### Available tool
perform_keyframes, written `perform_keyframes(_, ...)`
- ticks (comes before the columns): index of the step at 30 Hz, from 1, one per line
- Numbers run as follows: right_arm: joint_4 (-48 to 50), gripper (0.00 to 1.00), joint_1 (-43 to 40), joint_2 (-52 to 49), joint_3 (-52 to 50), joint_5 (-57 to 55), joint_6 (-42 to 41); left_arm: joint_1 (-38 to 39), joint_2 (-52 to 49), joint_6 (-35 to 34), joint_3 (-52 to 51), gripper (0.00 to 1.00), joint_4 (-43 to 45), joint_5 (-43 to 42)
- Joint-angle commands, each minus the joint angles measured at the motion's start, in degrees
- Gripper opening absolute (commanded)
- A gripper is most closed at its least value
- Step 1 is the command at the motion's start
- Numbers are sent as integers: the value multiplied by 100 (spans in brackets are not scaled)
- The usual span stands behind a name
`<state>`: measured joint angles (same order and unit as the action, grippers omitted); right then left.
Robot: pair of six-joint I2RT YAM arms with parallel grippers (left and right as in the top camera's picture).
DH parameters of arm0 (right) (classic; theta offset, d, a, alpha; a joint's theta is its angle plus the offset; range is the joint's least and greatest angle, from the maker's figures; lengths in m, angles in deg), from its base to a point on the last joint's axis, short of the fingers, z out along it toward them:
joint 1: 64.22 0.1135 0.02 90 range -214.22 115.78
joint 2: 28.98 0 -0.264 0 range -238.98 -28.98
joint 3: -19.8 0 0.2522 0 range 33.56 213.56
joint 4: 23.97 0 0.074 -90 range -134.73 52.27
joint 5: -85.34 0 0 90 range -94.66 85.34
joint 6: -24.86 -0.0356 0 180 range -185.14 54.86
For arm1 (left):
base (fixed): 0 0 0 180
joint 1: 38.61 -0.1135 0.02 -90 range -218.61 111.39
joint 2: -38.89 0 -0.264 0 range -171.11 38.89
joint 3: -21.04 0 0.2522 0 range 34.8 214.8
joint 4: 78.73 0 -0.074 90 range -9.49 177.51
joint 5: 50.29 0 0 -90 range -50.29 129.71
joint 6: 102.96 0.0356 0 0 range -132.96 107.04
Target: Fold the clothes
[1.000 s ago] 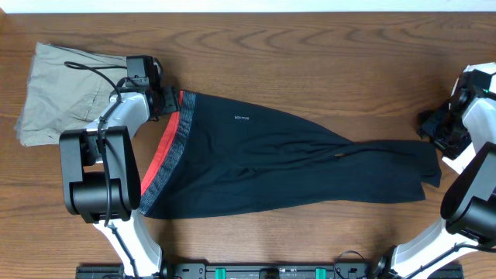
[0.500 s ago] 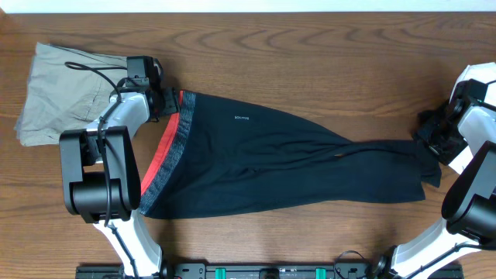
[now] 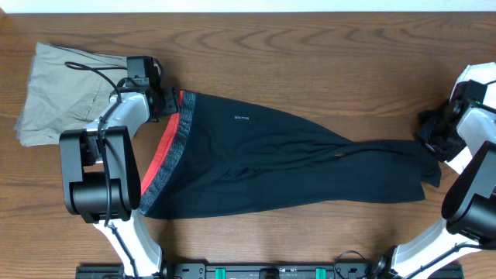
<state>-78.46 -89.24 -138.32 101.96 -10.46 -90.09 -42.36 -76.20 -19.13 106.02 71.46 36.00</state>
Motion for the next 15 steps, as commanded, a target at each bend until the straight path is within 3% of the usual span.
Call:
perform_keyframes(1, 37, 43, -31, -9, -83, -42, 17, -20, -98, -11, 59, 70, -11, -15)
perform_keyframes(6, 79, 40, -31, -24, -111, -42, 17, -20, -98, -11, 59, 71, -13, -20)
perform_keyframes(9, 76, 26, -31, -66, -114, -44, 17, -20, -98, -9, 59, 71, -66, -37)
perform_keyframes(15, 111, 24, -31, -208, -114, -42, 15, -20, -98, -9, 59, 72, -146, -39)
